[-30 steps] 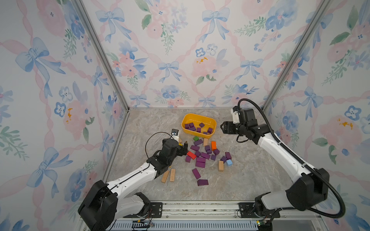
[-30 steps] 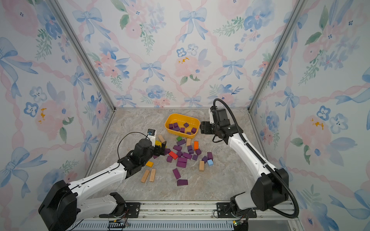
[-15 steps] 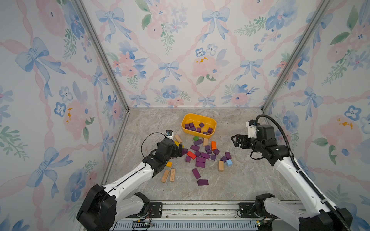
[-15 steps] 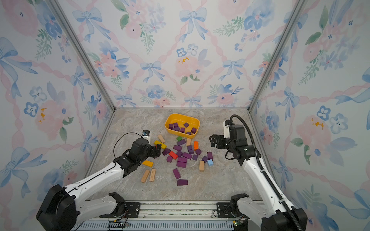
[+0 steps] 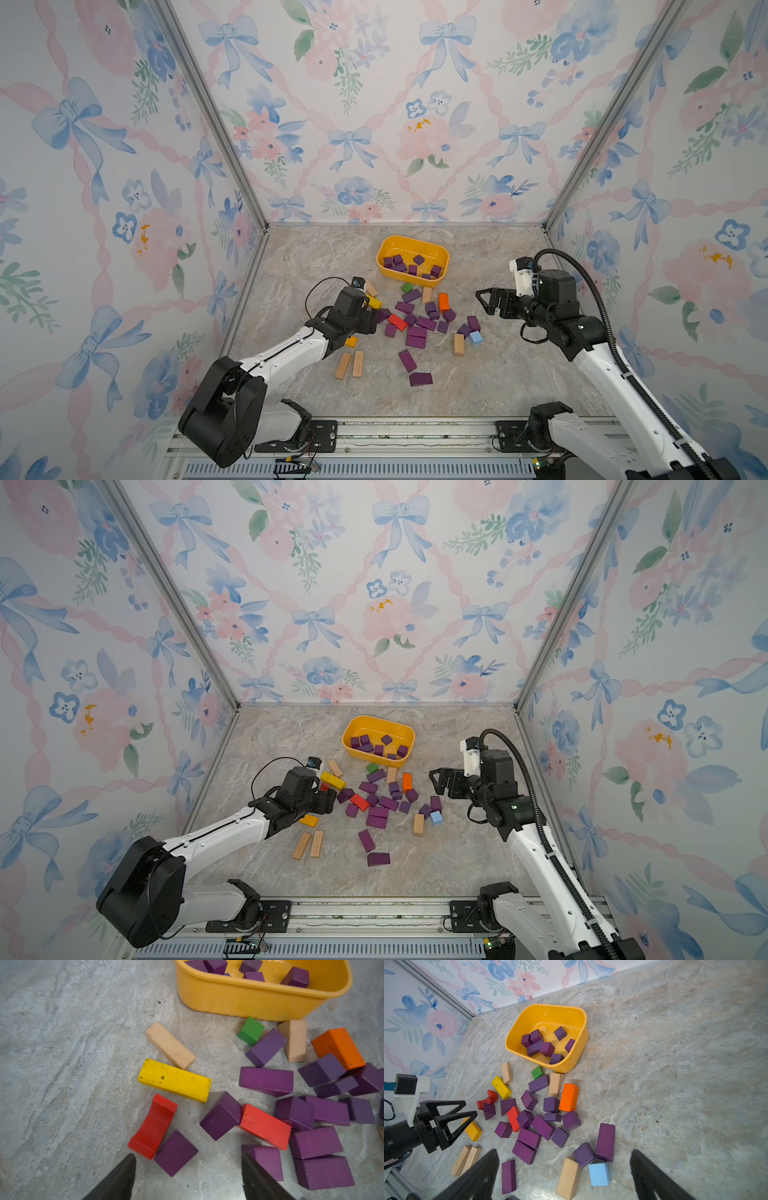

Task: Pick purple bricks into the storage bin
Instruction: Adjust the building block at the center of the board.

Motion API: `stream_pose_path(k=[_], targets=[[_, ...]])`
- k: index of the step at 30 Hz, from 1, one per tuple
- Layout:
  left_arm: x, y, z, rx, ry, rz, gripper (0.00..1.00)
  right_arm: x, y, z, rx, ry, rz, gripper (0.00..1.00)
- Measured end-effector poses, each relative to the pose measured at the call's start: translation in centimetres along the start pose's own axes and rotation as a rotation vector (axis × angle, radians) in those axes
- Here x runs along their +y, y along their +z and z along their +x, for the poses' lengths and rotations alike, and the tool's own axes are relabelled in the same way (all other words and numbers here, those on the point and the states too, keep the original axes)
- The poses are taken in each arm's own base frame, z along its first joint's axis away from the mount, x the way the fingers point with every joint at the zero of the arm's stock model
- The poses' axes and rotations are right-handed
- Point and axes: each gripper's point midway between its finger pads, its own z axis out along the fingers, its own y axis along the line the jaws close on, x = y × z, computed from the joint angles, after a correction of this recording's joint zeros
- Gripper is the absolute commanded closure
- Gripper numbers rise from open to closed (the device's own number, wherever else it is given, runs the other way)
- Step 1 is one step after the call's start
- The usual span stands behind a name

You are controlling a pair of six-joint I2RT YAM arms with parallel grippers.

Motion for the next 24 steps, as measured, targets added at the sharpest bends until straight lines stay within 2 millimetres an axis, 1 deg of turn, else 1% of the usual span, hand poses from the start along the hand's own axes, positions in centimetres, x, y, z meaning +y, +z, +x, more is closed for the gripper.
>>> stream_pose_path(k=[3, 6, 8, 13, 22, 24], targets=[[0.0, 0.5, 0.2, 0.017, 0.009, -0.003, 0.25, -0.2, 0.1, 0.4, 0.007, 0.009, 0.006, 0.03], [0.0, 0.9, 0.7, 0.038, 0.020, -0.009, 0.29, -0.4, 0.4, 0.6, 0.016, 0.018, 0.012, 0.03], [-0.1, 1.2, 0.5, 0.045, 0.029, -0.010, 0.32, -0.5, 0.6, 0.7, 0.024, 0.023, 0.016, 0.03], [-0.2, 1.5, 0.0, 0.042, 0.032, -0.009, 0.32, -1.1, 1.1, 1.2, 0.044, 0.038, 0.040, 0.03], [-0.1, 2.5, 1.2, 0.089, 0.050, -0.020, 0.33, -1.7, 1.1, 1.6, 0.060, 0.044, 0.069, 0.03], [-0.1, 2.7, 1.4, 0.096, 0.056, -0.022, 0.37, -1.8, 1.1, 1.7, 0.064, 0.045, 0.076, 0.03]])
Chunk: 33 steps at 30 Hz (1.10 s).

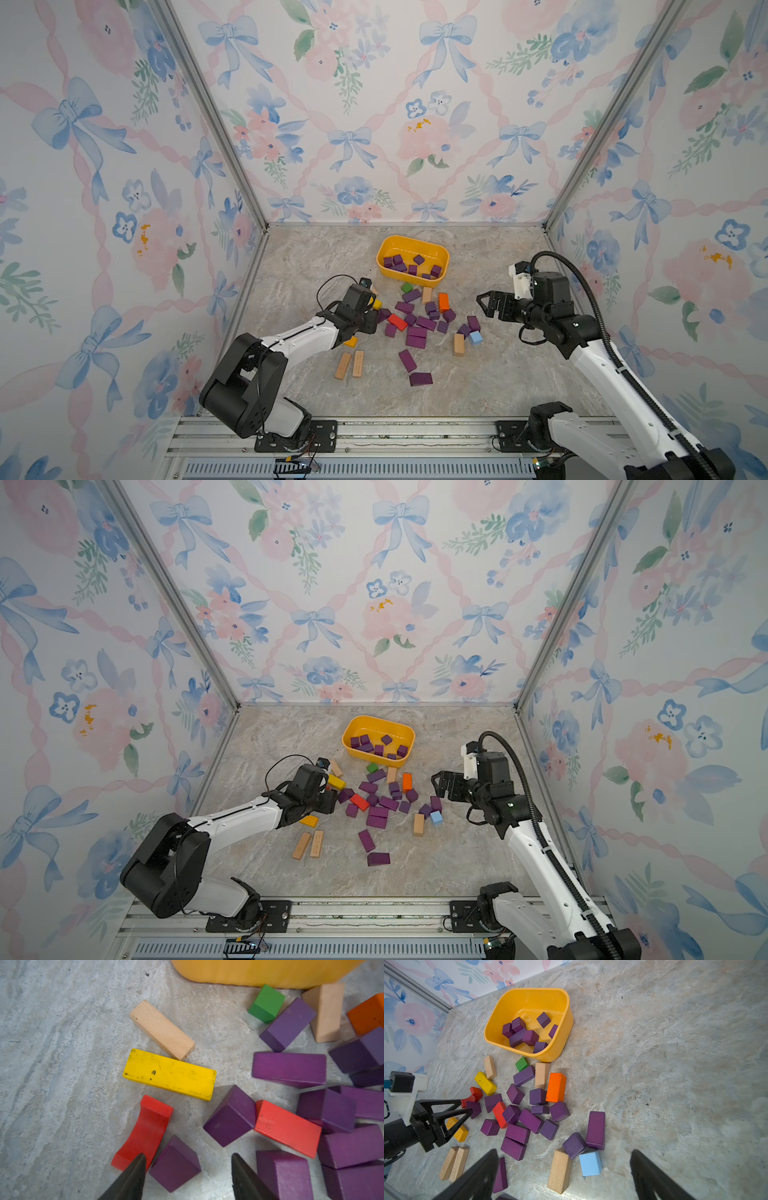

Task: Pick purple bricks into the storage bin
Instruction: Adjust the building block at the center of the board.

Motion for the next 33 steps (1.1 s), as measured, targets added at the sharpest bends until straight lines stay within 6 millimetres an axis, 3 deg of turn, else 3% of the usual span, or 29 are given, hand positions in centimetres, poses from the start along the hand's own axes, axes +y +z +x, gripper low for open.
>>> stream_pose_path(k=[4, 20, 33], targets=[[0.0, 0.3, 0.1, 0.009, 0.009, -0.002, 0.44, -0.2, 0.0, 0.4, 0.014, 0.004, 0.011, 0.03], [-0.4, 1.1, -0.3, 0.022, 0.011, 0.008, 0.49, -1.4, -0.1, 0.8, 0.036, 0.023, 0.051, 0.03], [-1.0, 0.4, 0.5, 0.027, -0.009, 0.057, 0.53, -1.8, 0.8, 1.4, 0.070, 0.032, 0.063, 0.03]])
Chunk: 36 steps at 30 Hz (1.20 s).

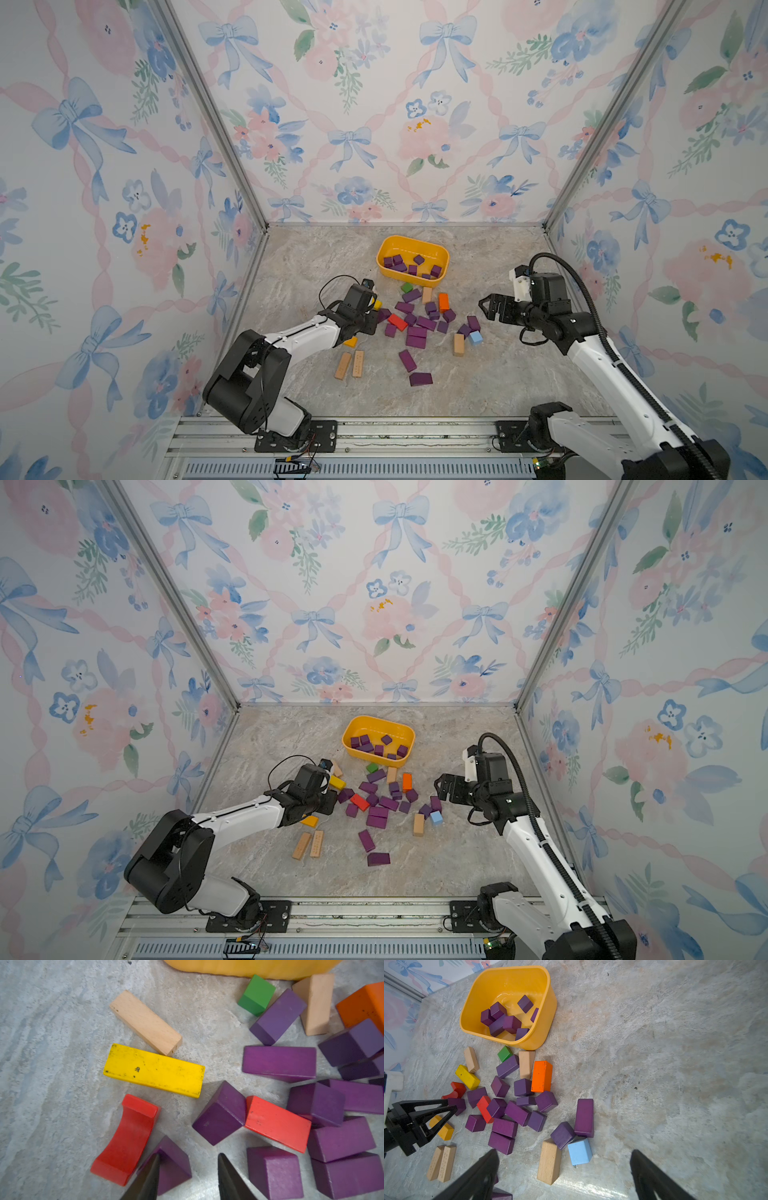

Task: Pick purple bricks into the storage bin
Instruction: Adjust the building block at the center of the board.

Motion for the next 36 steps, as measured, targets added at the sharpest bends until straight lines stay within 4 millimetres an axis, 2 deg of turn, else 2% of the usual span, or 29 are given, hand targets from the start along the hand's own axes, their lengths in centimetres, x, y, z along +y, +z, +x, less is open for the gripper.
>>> stream_pose_path(k=[9, 15, 23, 36], targets=[[-0.8, 0.0, 0.3, 0.009, -0.017, 0.031, 0.55, -0.2, 0.4, 0.2, 0.015, 0.003, 0.005, 0.03], [-2.8, -0.2, 0.4, 0.012, 0.021, 0.070, 0.54, -0.3, 0.7, 0.3, 0.023, 0.005, 0.008, 0.03], [-5.6, 0.0, -0.3, 0.007, 0.087, 0.121, 0.55, -0.5, 0.7, 0.3, 0.022, 0.010, 0.013, 0.03], [-4.8, -0.9, -1.5, -0.039, 0.057, 0.083, 0.53, -0.9, 0.6, 0.1, 0.018, 0.020, 0.020, 0.03]])
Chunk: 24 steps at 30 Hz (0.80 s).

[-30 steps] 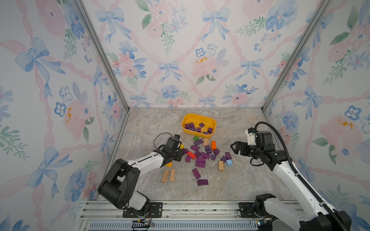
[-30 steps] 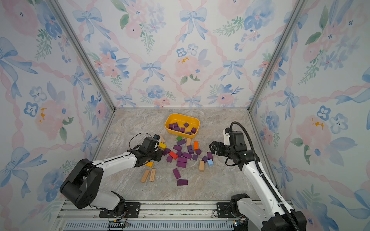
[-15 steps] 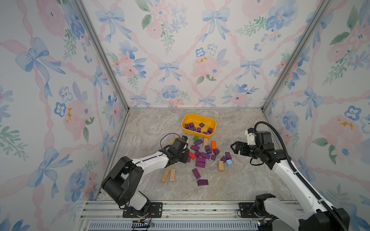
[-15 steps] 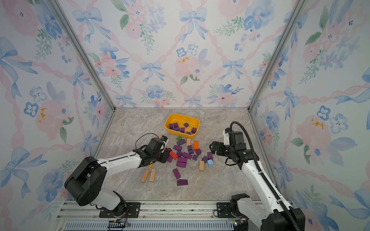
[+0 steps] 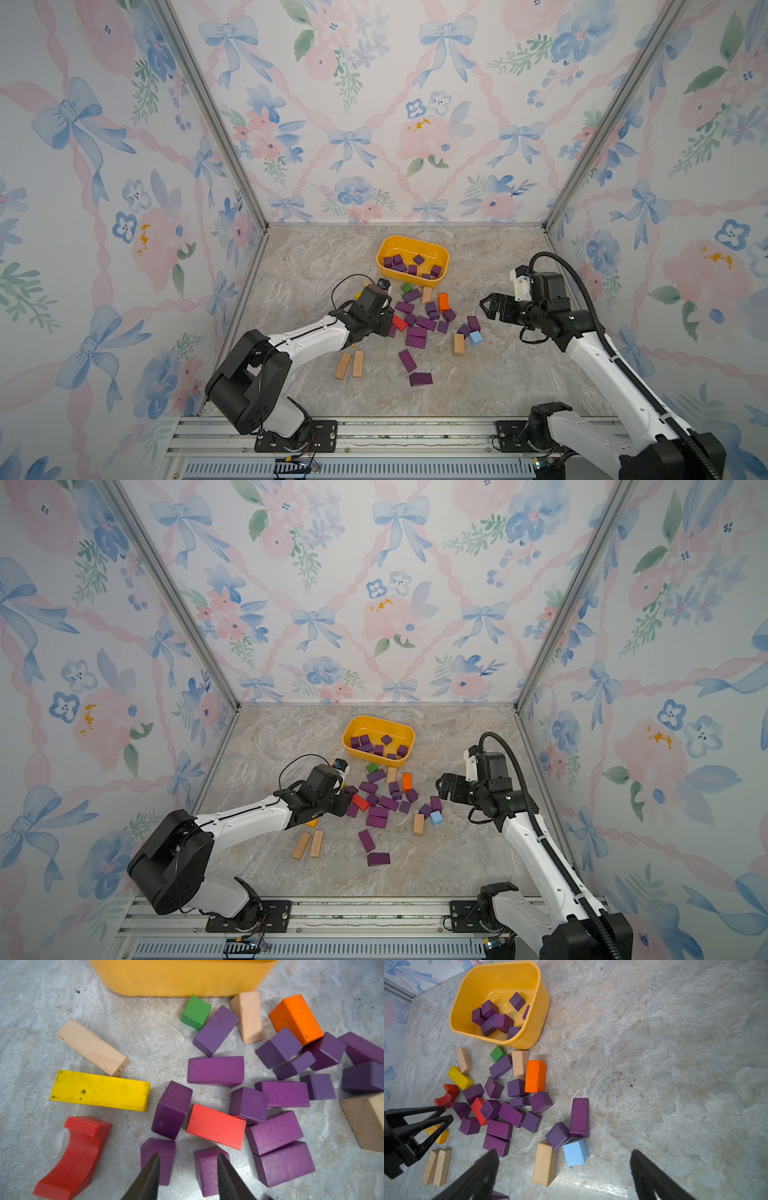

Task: Pick purple bricks into the storage bin
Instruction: Adjust the building block at the center of the board, then pick up the building block from the center of the board.

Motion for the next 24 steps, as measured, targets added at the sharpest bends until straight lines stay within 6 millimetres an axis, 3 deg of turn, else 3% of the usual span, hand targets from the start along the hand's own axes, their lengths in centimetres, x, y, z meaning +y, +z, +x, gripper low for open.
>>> stream_pose_path(k=[6, 14, 24], targets=[[1.1, 0.0, -0.2, -0.004, -0.040, -0.027, 0.53, -0.1, -0.2, -0.1, -0.008, 0.001, 0.001, 0.03], [2.0, 0.3, -0.1, 0.004, -0.060, -0.047, 0.53, 0.9, -2.1, -0.9, -0.066, -0.015, -0.042, 0.03], [2.4, 1.5, 1.3, 0.054, -0.058, -0.061, 0.53, 0.3, -2.0, -0.7, -0.062, -0.003, -0.030, 0.03]])
